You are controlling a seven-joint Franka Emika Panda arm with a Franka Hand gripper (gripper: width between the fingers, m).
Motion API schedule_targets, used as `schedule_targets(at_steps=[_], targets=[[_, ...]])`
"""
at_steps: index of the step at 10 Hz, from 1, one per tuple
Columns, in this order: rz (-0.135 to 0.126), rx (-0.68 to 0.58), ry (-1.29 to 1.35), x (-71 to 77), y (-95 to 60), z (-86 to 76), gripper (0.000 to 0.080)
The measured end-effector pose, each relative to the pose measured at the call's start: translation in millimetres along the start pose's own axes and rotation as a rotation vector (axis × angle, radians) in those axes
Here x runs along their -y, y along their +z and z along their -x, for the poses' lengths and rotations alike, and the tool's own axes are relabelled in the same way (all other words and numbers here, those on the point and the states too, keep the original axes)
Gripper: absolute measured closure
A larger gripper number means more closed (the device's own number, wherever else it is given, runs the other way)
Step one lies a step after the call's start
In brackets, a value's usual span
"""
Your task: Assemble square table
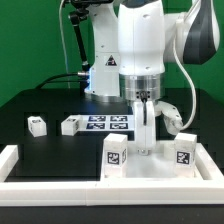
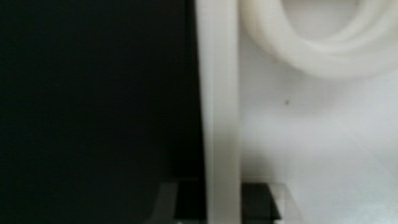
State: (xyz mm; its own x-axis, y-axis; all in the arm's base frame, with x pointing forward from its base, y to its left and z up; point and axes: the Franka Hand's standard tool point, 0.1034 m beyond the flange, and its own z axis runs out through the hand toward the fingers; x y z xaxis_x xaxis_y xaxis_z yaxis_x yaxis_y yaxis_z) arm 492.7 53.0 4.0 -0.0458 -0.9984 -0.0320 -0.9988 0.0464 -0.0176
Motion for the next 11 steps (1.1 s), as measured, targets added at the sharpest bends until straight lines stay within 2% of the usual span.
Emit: schedule_targets(at_steps=[5,6,8,9,10,11], targets=[[-0.002,-0.002,-0.012,-0.1,-0.1,-0.6,0.0745],[-0.019,-0.017,-0.061,-4.8,-1.2,-7.2,0.0745],[-0.034,-0.061,-0.154,-37.5,-2.6,-33.2,0.0745],[-0.033,-0.084,-0.260,-45.7,-2.5,-47.2,0.0745],[-0.043,-0.105,-0.350,-44.6,-3.7,-61.2,0.0745],[-0.039,-0.106,-0.392,-44.3,-3.3,-59.8,0.0745]])
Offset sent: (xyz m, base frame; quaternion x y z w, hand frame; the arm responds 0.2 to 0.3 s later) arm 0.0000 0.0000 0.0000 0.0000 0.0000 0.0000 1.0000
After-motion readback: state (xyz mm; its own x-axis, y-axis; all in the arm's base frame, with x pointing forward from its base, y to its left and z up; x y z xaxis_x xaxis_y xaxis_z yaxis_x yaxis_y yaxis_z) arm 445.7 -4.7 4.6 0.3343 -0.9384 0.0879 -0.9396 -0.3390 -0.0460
